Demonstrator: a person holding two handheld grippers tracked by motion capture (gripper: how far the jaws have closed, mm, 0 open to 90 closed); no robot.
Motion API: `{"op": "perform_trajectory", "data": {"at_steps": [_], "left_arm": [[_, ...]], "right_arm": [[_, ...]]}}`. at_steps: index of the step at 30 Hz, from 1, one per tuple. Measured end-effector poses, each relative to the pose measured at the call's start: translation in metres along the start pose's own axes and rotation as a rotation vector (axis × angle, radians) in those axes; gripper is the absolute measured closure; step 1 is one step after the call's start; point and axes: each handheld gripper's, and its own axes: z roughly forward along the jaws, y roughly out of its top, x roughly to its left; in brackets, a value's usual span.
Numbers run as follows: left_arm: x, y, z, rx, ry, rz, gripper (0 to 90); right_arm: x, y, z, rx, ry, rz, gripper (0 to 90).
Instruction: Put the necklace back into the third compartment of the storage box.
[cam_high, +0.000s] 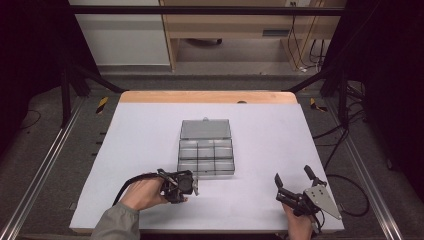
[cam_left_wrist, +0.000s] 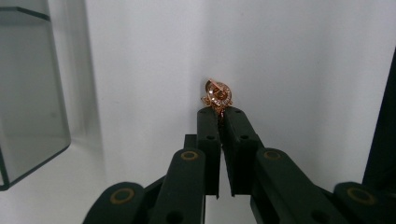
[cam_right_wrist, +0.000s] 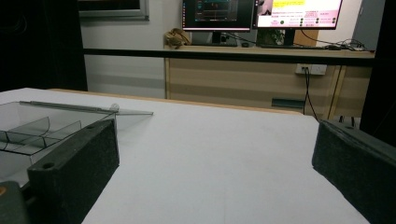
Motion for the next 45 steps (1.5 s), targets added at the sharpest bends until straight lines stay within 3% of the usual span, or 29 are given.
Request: {"op": "perform_trajectory", "data": {"at_steps": [4, 5, 16, 22, 26, 27, 28, 29, 30, 33, 36, 37, 38, 41, 45], "left_arm": [[-0.001, 0.000, 0.000, -0.007, 0.014, 0.007, 85.2], [-0.001, -0.002, 0.000, -0.038, 0.004, -0.004, 85.6], [0.000, -0.011, 0.000, -0.095, 0.013, -0.009, 85.7], [0.002, -0.022, -0.001, -0.161, 0.020, -0.041, 85.7], [0.002, -0.032, -0.004, -0.219, 0.036, -0.069, 85.7], [0.002, -0.036, -0.006, -0.254, 0.043, -0.086, 85.7], [0.002, -0.036, -0.006, -0.254, 0.043, -0.086, 85.7], [0.002, -0.040, -0.006, -0.293, 0.046, -0.112, 85.7], [0.002, -0.040, -0.006, -0.293, 0.046, -0.112, 85.7], [0.002, -0.049, -0.009, -0.387, 0.052, -0.151, 85.7], [0.002, -0.053, -0.010, -0.421, 0.062, -0.165, 85.7], [0.001, -0.057, -0.012, -0.468, 0.061, -0.178, 85.7], [0.001, -0.057, -0.012, -0.468, 0.061, -0.178, 85.8], [-0.001, -0.064, -0.012, -0.558, 0.067, -0.207, 85.8], [0.000, -0.070, -0.011, -0.630, 0.060, -0.226, 85.8]], "right_arm": [[0.000, 0.000, 0.000, 0.000, 0.000, 0.001, 1.2], [0.000, 0.000, 0.000, 0.000, 0.000, 0.000, 1.2], [0.000, 0.000, 0.000, 0.001, 0.000, 0.000, 1.2], [0.000, 0.000, 0.000, 0.000, 0.000, 0.000, 1.2], [0.000, 0.000, 0.000, 0.001, 0.000, -0.001, 1.2], [0.000, 0.000, 0.000, 0.001, 0.000, -0.001, 1.2], [0.000, 0.000, 0.000, 0.001, 0.000, -0.001, 1.2], [0.000, 0.000, 0.000, 0.001, 0.000, -0.001, 1.2], [0.000, 0.000, 0.000, 0.001, 0.000, -0.001, 1.2], [0.000, 0.000, 0.000, 0.000, 0.000, -0.002, 1.2], [0.000, 0.000, 0.000, 0.000, 0.000, -0.001, 1.2], [0.000, 0.000, 0.000, 0.000, 0.000, -0.001, 1.2], [0.000, 0.000, 0.000, 0.000, 0.000, -0.001, 1.2], [0.000, 0.000, 0.000, 0.001, 0.000, -0.001, 1.2], [0.000, 0.000, 0.000, 0.000, 0.000, -0.001, 1.2]]}}
